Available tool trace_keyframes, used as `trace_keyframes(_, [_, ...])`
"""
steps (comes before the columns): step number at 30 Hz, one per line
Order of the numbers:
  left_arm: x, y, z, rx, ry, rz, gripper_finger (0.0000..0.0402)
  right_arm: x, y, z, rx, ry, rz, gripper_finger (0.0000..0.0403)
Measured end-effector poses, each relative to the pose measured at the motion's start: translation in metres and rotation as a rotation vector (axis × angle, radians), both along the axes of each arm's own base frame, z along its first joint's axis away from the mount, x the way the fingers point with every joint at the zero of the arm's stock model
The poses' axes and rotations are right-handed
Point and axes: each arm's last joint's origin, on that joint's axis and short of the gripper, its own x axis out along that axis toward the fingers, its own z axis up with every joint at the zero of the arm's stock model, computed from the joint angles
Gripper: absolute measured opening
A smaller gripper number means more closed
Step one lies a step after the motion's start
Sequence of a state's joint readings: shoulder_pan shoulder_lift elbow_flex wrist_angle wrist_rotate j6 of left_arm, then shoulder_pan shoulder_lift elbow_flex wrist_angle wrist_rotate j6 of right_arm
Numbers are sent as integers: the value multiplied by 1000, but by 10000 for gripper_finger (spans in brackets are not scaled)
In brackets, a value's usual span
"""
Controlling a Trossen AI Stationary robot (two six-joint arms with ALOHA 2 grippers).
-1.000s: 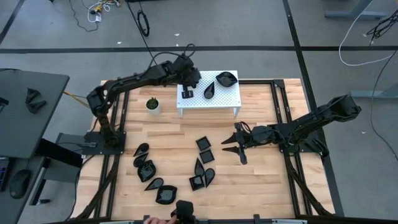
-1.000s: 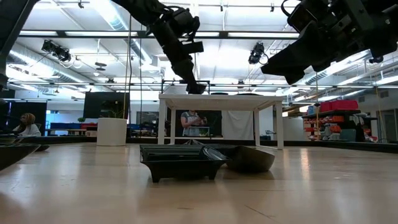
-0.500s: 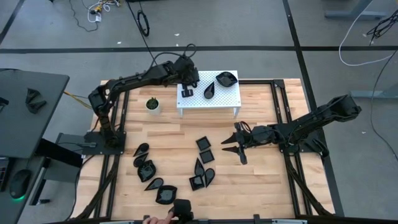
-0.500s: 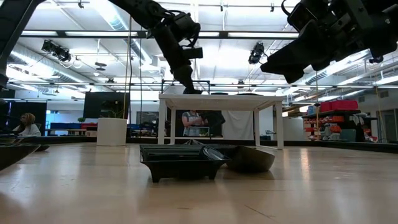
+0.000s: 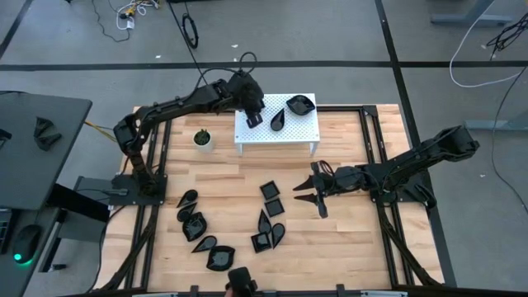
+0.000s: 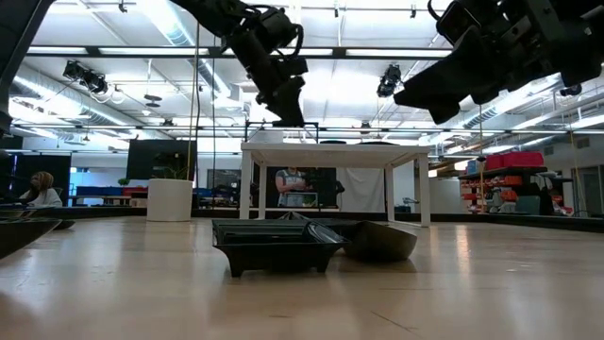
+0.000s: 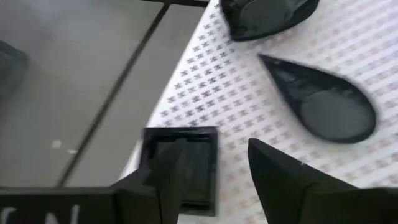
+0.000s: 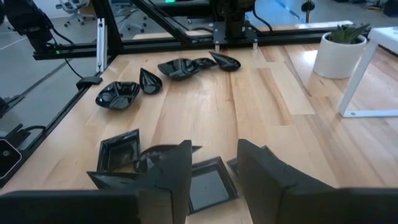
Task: Pick & Place Mini shaped plates
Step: Stack the black plate on top of the black plate on the shelf
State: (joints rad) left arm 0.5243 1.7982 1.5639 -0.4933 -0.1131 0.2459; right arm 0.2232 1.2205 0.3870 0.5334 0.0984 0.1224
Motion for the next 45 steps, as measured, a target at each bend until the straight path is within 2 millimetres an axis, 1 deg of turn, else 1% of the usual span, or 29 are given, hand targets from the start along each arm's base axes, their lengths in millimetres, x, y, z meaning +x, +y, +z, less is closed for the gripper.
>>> trace_keyframes(3, [7,-2,-8,-4,12,-14,171,0,0,1,1,-6,0,130])
trace_keyframes(5, [10,-2,-17,5,57,-20,162,0,0,1,1,-6,0,130])
trace_keyframes(8, [14,0,-25,46,111,-40,149,0,0,1,2,-5,0,130])
trace_keyframes(12, [15,0,-30,92,168,-51,139,0,0,0,2,-5,0,130])
trace_keyframes(16, [13,1,-33,130,234,-28,138,0,0,0,2,-5,0,130])
trace_keyframes(20, [11,1,-37,113,274,-29,138,0,0,0,2,-5,0,130])
trace_keyframes(23, [9,0,-38,106,293,-29,138,0,0,0,2,-5,-1,130])
trace_keyframes(31, [-1,-2,-39,118,415,23,138,0,0,0,1,-5,0,130])
trace_keyframes(35, [-3,-5,-36,110,425,15,137,0,0,0,1,-5,0,130])
trace_keyframes(41, [0,-10,-34,69,375,-75,135,0,0,0,1,-5,0,130])
trace_keyframes(45, [4,-12,-33,46,326,-140,120,0,0,0,1,-5,0,130])
